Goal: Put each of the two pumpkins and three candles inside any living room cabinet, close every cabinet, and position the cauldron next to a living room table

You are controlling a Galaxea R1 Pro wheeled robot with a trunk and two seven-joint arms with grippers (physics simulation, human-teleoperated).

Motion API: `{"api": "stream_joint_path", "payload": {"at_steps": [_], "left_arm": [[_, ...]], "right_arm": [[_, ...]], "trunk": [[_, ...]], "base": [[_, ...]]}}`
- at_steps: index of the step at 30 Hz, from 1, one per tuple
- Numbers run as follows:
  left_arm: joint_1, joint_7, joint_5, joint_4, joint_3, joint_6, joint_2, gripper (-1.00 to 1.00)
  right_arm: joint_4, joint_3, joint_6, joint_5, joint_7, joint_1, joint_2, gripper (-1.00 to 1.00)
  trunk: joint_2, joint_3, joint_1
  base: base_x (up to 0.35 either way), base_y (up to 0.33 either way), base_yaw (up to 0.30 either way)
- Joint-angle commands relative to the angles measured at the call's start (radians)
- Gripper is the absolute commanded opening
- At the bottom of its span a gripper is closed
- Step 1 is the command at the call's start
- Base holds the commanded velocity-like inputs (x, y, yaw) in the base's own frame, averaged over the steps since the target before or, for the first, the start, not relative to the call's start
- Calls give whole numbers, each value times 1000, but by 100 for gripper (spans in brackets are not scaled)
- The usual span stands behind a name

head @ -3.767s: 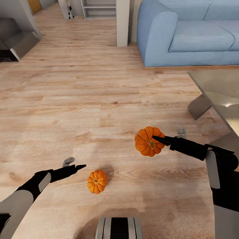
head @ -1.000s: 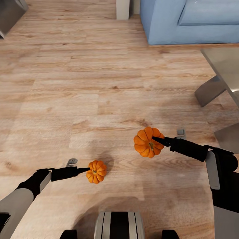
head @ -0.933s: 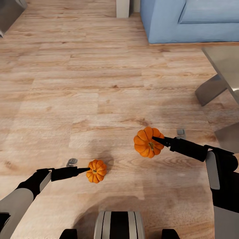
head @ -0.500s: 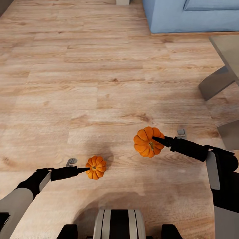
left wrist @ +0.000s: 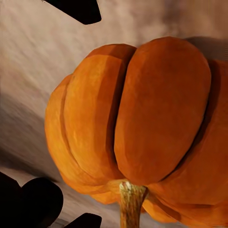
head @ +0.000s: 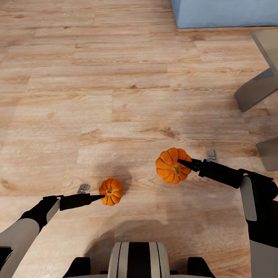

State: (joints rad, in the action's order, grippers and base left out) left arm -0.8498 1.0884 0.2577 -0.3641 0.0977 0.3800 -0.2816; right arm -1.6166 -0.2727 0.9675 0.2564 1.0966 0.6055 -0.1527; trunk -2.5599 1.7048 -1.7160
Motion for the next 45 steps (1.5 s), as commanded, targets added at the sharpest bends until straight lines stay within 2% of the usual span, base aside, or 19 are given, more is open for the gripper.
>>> {"api": "stream_joint_path", "payload": {"at_steps": [1, 5, 15, 22, 35, 45], "left_arm": [[0, 0, 10, -1, 7, 4, -1, 100], [0, 0, 11, -1, 5, -16, 0, 100], [0, 0, 19, -1, 4, -25, -4, 100], [0, 1, 22, -1, 4, -24, -5, 100], [2, -10, 20, 0, 1, -48, 1, 100], [2, -29, 21, 0, 2, -79, 5, 100]], "right_arm": [[0, -1, 5, 1, 2, 0, 0, -100], [0, 0, 5, 1, 2, 0, 0, -100], [0, 0, 5, 1, 2, 0, -1, -100], [0, 0, 5, 1, 2, 0, -1, -100], [0, 0, 5, 1, 2, -1, -1, -100], [0, 0, 4, 1, 3, -1, -1, -100]], "trunk": [[0, 1, 0], [-1, 12, -1], [-1, 12, -1], [-3, 39, -4], [-3, 39, -4], [-3, 39, -4]], "base": [[0, 0, 0], [0, 0, 0], [0, 0, 0], [0, 0, 0], [0, 0, -9], [0, 0, -204]]}}
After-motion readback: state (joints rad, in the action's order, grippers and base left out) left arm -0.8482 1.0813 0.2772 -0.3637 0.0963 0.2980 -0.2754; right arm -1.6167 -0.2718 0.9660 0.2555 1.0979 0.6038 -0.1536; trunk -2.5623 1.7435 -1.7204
